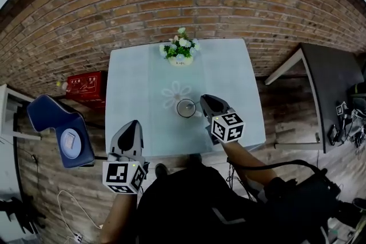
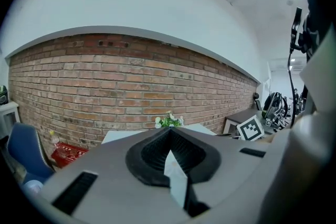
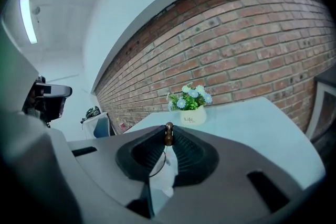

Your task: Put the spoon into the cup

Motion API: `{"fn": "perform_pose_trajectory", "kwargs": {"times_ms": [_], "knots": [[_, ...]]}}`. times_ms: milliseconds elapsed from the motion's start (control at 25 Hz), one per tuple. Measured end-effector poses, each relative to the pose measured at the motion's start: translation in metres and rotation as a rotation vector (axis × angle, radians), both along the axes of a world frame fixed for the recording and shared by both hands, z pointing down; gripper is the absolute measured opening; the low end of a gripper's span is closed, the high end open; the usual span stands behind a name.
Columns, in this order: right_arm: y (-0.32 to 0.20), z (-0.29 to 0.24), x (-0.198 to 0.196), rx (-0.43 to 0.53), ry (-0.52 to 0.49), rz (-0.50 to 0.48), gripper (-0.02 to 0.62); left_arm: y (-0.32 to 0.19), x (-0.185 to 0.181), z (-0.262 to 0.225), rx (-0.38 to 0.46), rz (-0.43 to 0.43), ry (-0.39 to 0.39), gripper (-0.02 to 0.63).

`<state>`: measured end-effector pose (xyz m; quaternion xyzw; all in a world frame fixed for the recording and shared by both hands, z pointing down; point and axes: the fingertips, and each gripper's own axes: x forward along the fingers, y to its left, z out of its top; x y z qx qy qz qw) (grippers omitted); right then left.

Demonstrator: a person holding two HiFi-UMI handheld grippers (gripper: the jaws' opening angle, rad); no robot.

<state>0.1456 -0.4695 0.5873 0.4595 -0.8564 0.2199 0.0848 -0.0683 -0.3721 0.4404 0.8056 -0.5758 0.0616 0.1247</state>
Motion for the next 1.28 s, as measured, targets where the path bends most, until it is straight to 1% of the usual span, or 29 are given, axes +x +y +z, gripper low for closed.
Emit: {"fn": "perform_pose_trajectory", "kwargs": {"times_ms": [320, 640, 720, 920, 1120, 1280], "knots": [[-0.003, 0.026, -0.019, -0.039, 0.029, -0.045, 0.052, 0.002, -0.005, 0.007, -0.022, -0.028, -0.004, 0.009], [-0.002, 0.050, -0.029, -0.082, 0.054, -0.050, 0.054, 0.005, -0.015, 0.009, -0.013, -0.054, -0.021, 0.009], [-0.002, 0.050, -0.028, -0.076, 0.060, -0.042, 0.054, 0.006, -0.017, 0.011, -0.026, -0.054, -0.019, 0.009], [-0.005, 0.050, -0.030, -0.065, 0.113, -0.047, 0.057, 0.009, -0.018, 0.013, -0.039, -0.040, -0.015, 0.009], [-0.004, 0.049, -0.032, -0.070, 0.133, -0.044, 0.129, 0.010, -0.020, 0.014, -0.039, -0.016, -0.008, 0.009], [-0.005, 0.033, -0.028, -0.032, 0.146, -0.015, 0.161, 0.011, -0.021, 0.010, -0.015, 0.013, 0.003, 0.009]]}}
